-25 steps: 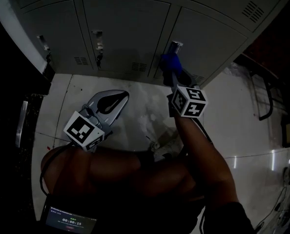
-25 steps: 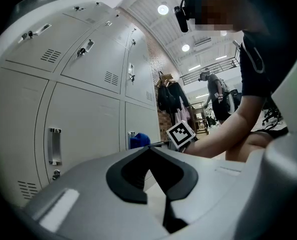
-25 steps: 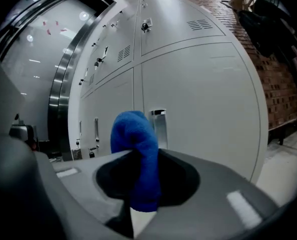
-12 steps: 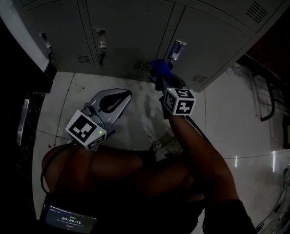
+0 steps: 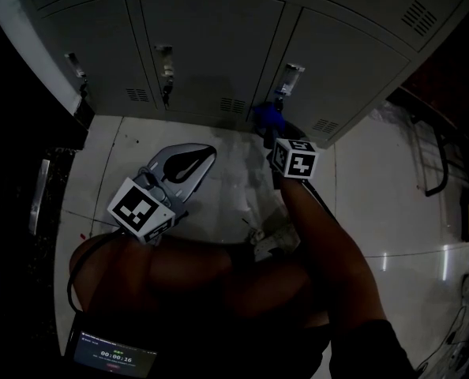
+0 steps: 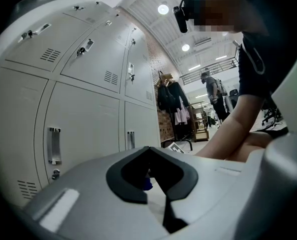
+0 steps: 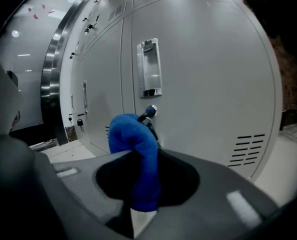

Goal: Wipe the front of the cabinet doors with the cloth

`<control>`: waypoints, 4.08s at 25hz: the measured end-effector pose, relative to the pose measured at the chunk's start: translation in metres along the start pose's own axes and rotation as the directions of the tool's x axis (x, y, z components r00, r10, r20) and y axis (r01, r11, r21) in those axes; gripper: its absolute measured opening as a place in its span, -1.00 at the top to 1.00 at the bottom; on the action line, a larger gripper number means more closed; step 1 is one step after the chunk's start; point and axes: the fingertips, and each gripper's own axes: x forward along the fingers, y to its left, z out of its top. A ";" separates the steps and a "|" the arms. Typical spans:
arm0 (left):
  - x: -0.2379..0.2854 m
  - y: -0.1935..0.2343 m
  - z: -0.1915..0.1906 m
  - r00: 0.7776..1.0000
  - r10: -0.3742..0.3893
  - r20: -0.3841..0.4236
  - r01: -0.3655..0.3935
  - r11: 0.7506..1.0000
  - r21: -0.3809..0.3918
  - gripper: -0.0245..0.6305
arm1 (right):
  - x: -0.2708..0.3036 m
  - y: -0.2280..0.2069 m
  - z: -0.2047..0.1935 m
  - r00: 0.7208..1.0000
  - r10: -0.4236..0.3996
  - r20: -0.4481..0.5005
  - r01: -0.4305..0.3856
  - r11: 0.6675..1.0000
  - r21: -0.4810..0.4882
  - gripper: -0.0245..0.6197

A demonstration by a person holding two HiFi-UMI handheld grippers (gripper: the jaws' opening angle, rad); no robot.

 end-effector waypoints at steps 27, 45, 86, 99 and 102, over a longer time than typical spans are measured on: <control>-0.001 -0.001 0.002 1.000 -0.004 0.002 0.004 1.000 0.018 0.91 | -0.045 -0.145 -0.016 0.949 -0.313 -0.031 0.314 0.941 0.129 0.67; 0.000 -0.002 0.001 1.000 -0.007 -0.002 0.007 1.000 0.020 0.91 | -0.087 -0.222 -0.032 0.873 -0.479 -0.093 0.486 0.841 0.237 0.67; -0.007 0.006 0.017 0.999 0.013 0.036 -0.015 0.998 0.063 0.91 | -0.186 0.153 0.115 0.854 0.372 0.363 -0.303 0.924 -0.234 0.67; -0.005 -0.002 0.019 0.999 -0.009 0.041 0.008 0.999 0.036 0.91 | -0.189 0.159 0.107 0.832 0.449 0.325 -0.386 0.890 -0.243 0.67; -0.006 -0.001 0.019 0.999 -0.005 0.047 0.004 1.000 0.028 0.91 | -0.188 0.161 0.106 0.836 0.450 0.315 -0.380 0.888 -0.261 0.68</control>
